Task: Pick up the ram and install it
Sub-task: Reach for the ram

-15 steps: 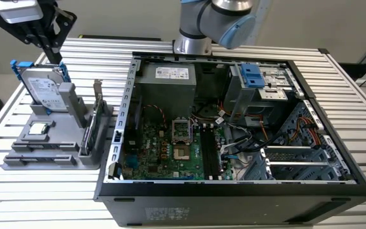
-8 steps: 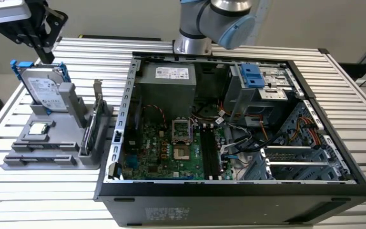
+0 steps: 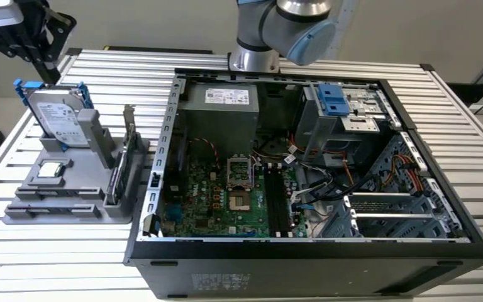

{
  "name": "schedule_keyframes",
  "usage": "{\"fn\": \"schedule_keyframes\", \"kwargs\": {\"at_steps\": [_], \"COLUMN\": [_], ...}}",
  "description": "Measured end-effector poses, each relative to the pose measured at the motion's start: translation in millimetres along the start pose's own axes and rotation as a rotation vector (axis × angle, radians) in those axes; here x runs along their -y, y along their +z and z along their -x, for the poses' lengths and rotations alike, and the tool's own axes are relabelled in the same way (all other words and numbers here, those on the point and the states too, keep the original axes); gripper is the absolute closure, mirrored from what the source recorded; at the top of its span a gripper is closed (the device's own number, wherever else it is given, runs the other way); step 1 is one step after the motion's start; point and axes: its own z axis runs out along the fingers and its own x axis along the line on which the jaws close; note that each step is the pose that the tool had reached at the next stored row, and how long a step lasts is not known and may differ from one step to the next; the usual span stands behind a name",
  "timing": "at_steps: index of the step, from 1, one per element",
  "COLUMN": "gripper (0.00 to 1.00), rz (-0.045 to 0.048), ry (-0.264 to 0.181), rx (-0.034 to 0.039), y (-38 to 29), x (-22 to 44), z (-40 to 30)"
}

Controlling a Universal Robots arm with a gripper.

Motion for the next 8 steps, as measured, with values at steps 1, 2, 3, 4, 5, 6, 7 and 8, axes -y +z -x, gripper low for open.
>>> {"fn": "schedule_keyframes", "kwargs": {"at_steps": [1, 2, 3, 4, 5, 6, 7, 8], "gripper": [1.00, 1.00, 1.00, 1.00, 1.00, 1.00, 1.00, 1.00], "rz": [0.0000, 0.0000, 0.0000, 0.0000, 0.0000, 0.0000, 0.0000, 0.0000], "ry": [0.000, 0.000, 0.000, 0.000, 0.000, 0.000, 0.000, 0.000], "rx": [0.0000, 0.0000, 0.0000, 0.0000, 0.0000, 0.0000, 0.0000, 0.0000], "y": [-0.1, -0.1, -0.2, -0.2, -0.2, -0.3, -0.3, -0.3], "x": [0.1, 0.3, 0.4, 0.5, 0.6, 0.7, 0.9, 1.0], "z": [-1.9, -3.8, -5.7, -7.6, -9.3, -10.8, -12.3, -13.8]}}
